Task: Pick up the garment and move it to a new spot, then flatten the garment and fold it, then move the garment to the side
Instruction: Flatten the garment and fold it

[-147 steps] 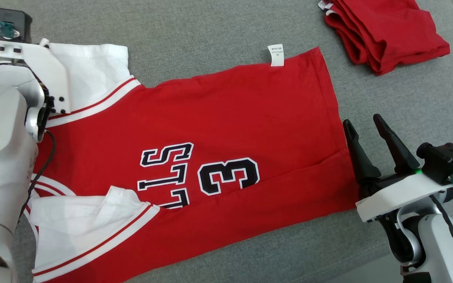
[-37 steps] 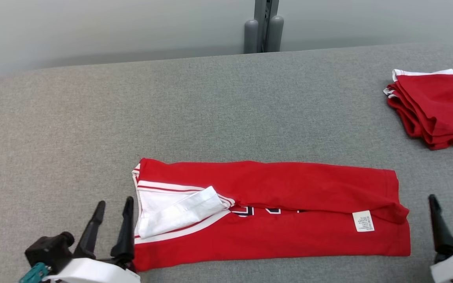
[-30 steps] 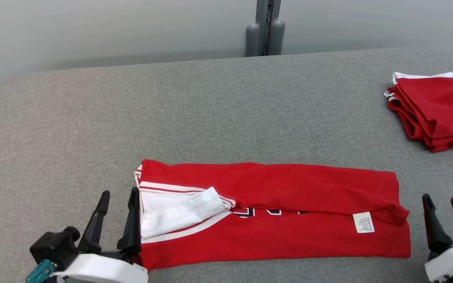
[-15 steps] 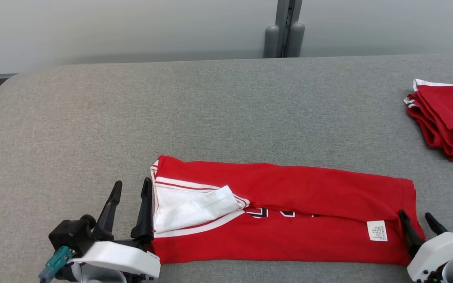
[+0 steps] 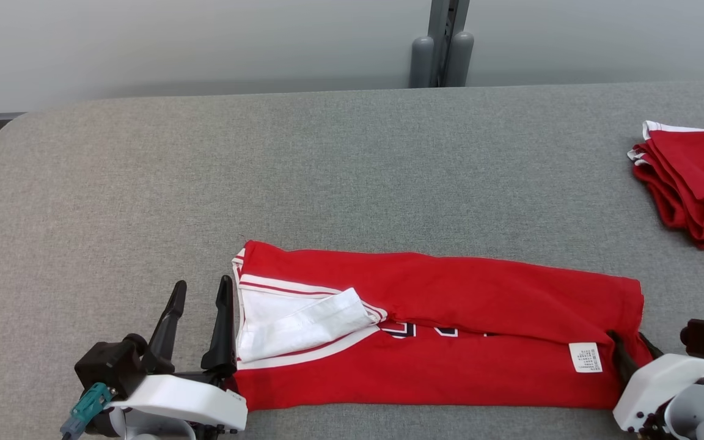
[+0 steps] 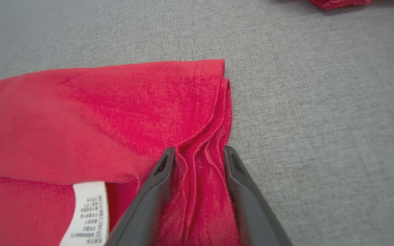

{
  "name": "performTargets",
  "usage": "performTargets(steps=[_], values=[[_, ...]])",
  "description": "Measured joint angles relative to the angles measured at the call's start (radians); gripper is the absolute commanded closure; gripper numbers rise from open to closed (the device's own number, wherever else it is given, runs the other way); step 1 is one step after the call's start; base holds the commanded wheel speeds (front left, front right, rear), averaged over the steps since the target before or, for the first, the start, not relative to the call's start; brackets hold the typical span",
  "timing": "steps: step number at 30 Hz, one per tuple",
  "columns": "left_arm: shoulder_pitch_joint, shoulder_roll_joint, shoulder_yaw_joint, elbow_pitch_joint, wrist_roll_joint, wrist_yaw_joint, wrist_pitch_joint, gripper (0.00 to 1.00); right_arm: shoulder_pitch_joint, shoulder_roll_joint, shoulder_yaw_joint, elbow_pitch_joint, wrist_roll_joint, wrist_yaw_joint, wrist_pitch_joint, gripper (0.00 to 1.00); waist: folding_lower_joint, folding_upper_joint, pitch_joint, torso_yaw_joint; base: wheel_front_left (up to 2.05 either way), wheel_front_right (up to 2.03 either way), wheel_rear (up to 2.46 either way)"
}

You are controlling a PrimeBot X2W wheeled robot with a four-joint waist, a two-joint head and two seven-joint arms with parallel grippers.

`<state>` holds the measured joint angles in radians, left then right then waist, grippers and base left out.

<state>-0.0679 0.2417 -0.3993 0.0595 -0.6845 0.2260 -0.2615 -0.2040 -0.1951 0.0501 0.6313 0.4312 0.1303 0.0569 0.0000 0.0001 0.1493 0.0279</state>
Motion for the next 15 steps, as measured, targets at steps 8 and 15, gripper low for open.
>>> performTargets(steps=[8,15], values=[[0.0,0.002,0.012,0.015,0.016,-0.001,0.0,0.0,-0.029,-0.015,0.021,0.019,0.022,0.001,-0.014,1.0,0.0,0.0,-0.013,-0.008,0.0,0.0,0.0],[0.004,0.005,0.034,0.03,0.022,-0.005,0.0,0.0,-0.03,-0.101,-0.015,-0.006,0.056,0.001,0.006,1.0,0.0,0.0,-0.038,-0.027,0.0,0.0,0.0]])
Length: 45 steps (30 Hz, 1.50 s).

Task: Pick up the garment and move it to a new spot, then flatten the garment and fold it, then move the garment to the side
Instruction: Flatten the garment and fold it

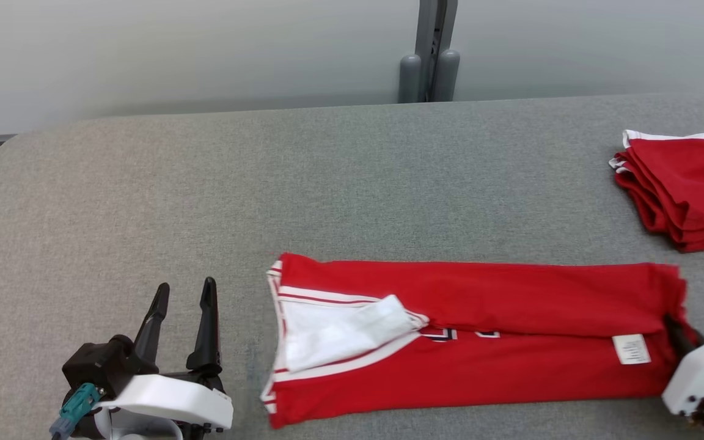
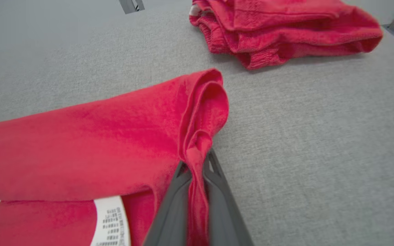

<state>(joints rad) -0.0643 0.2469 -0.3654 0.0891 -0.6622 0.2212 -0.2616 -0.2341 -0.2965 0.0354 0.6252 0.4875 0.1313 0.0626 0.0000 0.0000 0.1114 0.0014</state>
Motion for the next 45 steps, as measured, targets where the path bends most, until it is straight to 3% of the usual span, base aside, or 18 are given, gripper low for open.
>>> performTargets(steps=[5,9,25,31,36,45], values=[[0.008,0.0,0.008,0.011,0.017,0.0,0.0,0.0,0.011,-0.079,-0.051,-0.04,0.016,0.0,0.035,1.0,0.0,0.0,-0.012,-0.015,0.0,0.0,0.0],[0.016,-0.006,0.007,0.022,0.021,-0.002,0.0,0.0,0.019,-0.091,-0.065,-0.104,0.053,0.0,0.076,1.0,0.0,0.0,-0.02,-0.027,0.0,0.0,0.0],[0.015,-0.024,-0.014,0.054,0.021,-0.024,-0.002,0.0,0.12,0.019,0.065,-0.561,0.307,-0.001,0.309,1.0,0.0,0.0,-0.047,-0.019,0.0,0.0,0.0],[0.013,-0.031,-0.024,0.062,0.019,-0.028,-0.002,0.0,0.127,0.086,0.154,-0.656,0.364,-0.001,0.372,1.0,0.0,0.0,-0.05,-0.007,0.0,0.0,0.0],[-0.002,-0.036,-0.032,0.069,0.019,-0.035,-0.002,0.0,0.119,0.156,0.241,-0.662,0.402,-0.001,0.397,1.0,0.0,0.0,-0.05,0.009,0.0,0.0,0.0],[-0.023,-0.043,-0.044,0.082,0.02,-0.044,-0.002,0.0,0.016,0.235,0.369,-0.481,0.391,-0.001,0.29,1.0,0.0,0.0,-0.04,0.041,0.0,0.0,0.0]])
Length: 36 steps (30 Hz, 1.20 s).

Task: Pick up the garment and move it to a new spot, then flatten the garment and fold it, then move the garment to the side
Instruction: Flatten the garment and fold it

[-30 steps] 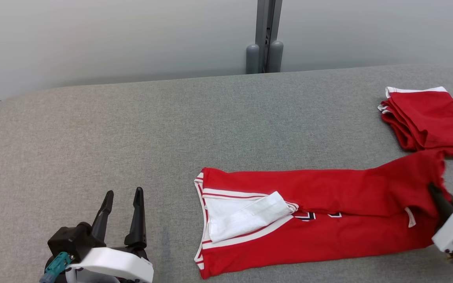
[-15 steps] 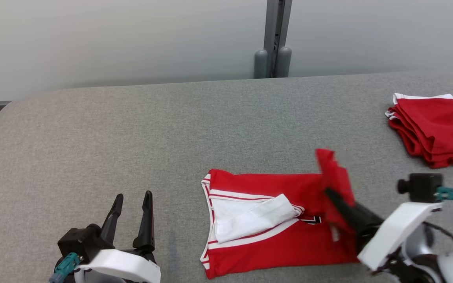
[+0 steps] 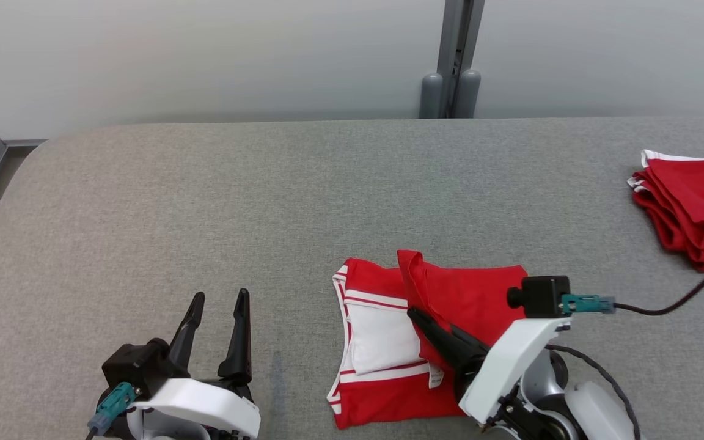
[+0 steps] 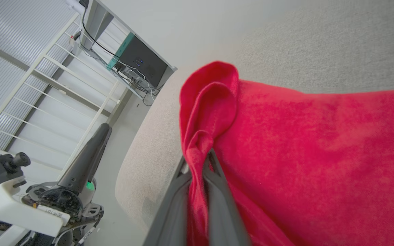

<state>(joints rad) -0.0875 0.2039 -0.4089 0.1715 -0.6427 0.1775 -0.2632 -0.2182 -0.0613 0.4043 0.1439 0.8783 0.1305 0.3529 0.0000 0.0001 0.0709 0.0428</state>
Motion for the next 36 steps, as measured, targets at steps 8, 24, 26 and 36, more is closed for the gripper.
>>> performTargets(steps=[8,24,26,36], values=[[-0.012,-0.014,-0.005,0.016,0.002,-0.009,0.0,0.0,-0.089,0.011,0.103,0.199,0.041,0.0,-0.128,1.0,0.0,0.0,0.012,0.028,0.0,0.0,0.0],[-0.029,-0.04,0.005,0.042,0.016,-0.024,0.0,0.0,-0.312,0.013,0.38,0.474,0.124,0.0,-0.346,0.0,0.0,0.0,0.026,0.05,0.0,0.0,0.0],[-0.029,-0.04,0.009,0.042,0.018,-0.027,0.0,0.0,-0.329,0.013,0.397,0.486,0.093,0.0,-0.374,0.0,0.0,0.0,0.024,0.047,0.0,0.0,0.0],[-0.024,-0.048,0.015,0.04,0.038,-0.028,0.0,0.0,-0.365,0.013,0.32,0.544,-0.084,0.0,-0.543,0.0,0.0,0.0,0.022,0.021,0.0,0.0,0.0]])
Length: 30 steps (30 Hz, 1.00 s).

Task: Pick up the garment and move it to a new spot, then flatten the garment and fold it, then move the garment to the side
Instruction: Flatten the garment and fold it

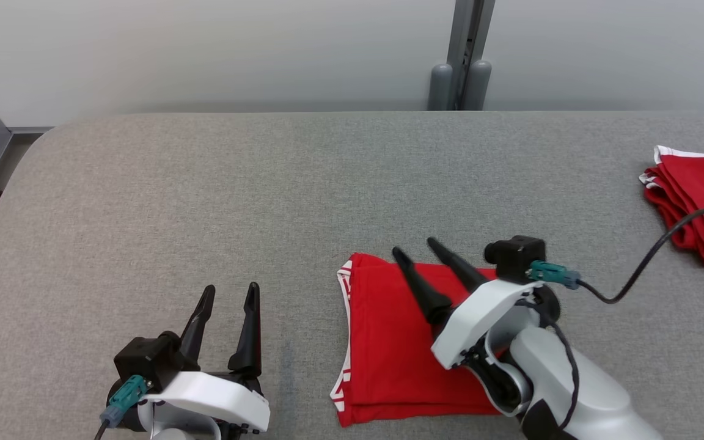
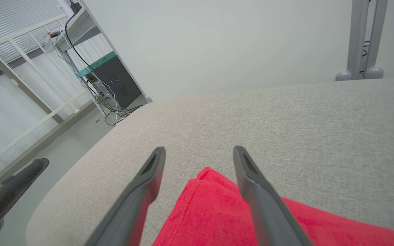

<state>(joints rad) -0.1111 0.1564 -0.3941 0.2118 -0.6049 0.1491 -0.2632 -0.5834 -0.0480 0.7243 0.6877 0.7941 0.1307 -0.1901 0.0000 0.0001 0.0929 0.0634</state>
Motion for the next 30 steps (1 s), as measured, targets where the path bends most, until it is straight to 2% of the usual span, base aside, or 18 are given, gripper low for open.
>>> performTargets(steps=[3,7,12,15,21,30], values=[[0.0,0.0,-0.002,0.0,0.014,-0.002,0.0,0.0,-0.002,0.0,-0.076,0.019,-0.082,0.0,-0.041,0.0,0.0,0.0,-0.001,-0.009,0.0,0.0,0.0],[-0.006,0.001,-0.007,0.003,0.03,-0.007,0.0,0.0,0.014,-0.002,-0.224,-0.007,-0.228,0.0,-0.067,0.0,0.0,0.0,-0.003,-0.021,0.0,0.0,0.0],[-0.034,-0.002,0.001,0.009,0.049,-0.007,0.0,0.0,0.127,-0.003,-0.451,-0.166,-0.443,0.0,-0.071,0.0,0.0,0.0,-0.009,-0.038,0.0,0.0,0.0],[-0.037,-0.007,0.012,0.015,0.053,-0.009,0.0,0.0,0.223,-0.003,-0.544,-0.261,-0.527,0.0,-0.072,0.0,0.0,0.0,-0.015,-0.047,0.0,0.0,0.0],[-0.028,-0.016,0.04,0.029,0.086,-0.011,0.0,0.0,0.359,-0.001,-0.609,-0.378,-0.555,0.0,-0.072,0.0,0.0,0.0,-0.027,-0.054,0.0,0.0,0.0],[0.048,-0.036,0.103,0.028,0.128,-0.008,0.0,0.0,0.489,-0.001,-0.665,-0.467,-0.571,0.0,-0.072,0.0,0.0,0.0,-0.052,-0.057,0.0,0.0,0.0]])
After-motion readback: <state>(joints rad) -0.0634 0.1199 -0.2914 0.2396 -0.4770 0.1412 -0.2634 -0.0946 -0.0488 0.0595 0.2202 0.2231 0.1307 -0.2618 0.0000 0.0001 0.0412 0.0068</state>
